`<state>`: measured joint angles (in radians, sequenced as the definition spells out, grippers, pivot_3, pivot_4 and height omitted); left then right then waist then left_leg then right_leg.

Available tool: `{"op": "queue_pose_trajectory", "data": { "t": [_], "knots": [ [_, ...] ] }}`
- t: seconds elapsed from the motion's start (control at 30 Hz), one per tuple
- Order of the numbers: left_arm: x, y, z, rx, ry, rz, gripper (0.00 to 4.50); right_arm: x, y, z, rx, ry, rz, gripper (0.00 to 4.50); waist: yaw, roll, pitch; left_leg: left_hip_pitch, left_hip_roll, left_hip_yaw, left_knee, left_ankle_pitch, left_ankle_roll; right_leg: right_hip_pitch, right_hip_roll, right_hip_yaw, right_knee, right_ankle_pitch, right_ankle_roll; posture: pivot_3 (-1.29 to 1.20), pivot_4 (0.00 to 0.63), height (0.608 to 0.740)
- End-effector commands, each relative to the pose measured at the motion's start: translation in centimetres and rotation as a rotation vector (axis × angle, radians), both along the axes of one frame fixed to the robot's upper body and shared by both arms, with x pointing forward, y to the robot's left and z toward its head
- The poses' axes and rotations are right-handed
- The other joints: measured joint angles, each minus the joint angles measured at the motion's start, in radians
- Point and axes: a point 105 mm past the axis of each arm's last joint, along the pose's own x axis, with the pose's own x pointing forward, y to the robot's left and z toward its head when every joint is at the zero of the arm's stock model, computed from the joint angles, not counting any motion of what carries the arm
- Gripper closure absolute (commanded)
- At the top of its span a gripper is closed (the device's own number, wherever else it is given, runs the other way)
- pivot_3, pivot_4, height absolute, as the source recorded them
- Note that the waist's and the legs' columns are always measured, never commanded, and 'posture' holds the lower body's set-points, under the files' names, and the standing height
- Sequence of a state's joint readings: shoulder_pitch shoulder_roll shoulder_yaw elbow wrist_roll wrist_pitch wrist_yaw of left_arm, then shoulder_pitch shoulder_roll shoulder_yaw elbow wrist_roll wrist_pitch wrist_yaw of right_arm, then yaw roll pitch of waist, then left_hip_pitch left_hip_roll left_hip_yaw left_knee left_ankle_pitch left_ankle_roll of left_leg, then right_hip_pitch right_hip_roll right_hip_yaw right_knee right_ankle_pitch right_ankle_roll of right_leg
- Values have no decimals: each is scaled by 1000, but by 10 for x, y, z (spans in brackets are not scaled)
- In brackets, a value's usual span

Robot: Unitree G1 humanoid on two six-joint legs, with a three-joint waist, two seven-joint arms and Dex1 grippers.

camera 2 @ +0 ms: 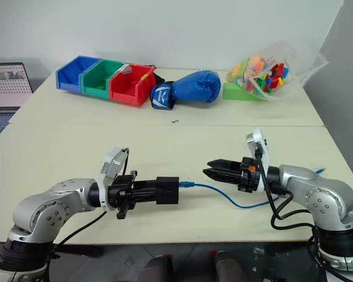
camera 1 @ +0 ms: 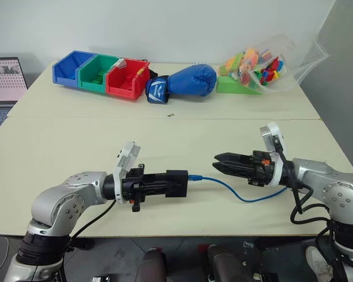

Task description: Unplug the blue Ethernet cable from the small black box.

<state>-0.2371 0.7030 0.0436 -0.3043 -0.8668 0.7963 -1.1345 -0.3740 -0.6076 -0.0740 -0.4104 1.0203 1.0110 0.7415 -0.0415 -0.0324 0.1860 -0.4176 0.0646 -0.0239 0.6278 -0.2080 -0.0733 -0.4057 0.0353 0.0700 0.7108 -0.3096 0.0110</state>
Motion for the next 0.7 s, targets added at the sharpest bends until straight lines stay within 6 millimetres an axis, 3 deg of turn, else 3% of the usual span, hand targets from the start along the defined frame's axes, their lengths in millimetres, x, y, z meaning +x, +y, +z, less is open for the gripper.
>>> {"op": "queue_pose_trajectory", "data": {
  "t": [0.03, 0.3, 0.7],
  "knots": [
    [-4, -1, 1, -8, -29, -30, 3722, -6, 8, 6, 11, -53, 42, 2703, 0, 0, 0, 0, 0, 0, 0, 0, 0, 0, 0, 0, 0, 0, 0, 0, 150, 740],
    [-5, 0, -1, -22, -28, -40, 3722, -11, 30, -10, -15, -27, 118, 2703, -1, 0, 0, 0, 0, 0, 0, 0, 0, 0, 0, 0, 0, 0, 0, 0, 150, 740],
    [-6, 0, -3, -28, -25, -37, 3722, -20, 45, -10, 2, -12, 200, 2703, -1, 0, 0, 0, 0, 0, 0, 0, 0, 0, 0, 0, 0, 0, 0, 0, 150, 740]
  ]
}}
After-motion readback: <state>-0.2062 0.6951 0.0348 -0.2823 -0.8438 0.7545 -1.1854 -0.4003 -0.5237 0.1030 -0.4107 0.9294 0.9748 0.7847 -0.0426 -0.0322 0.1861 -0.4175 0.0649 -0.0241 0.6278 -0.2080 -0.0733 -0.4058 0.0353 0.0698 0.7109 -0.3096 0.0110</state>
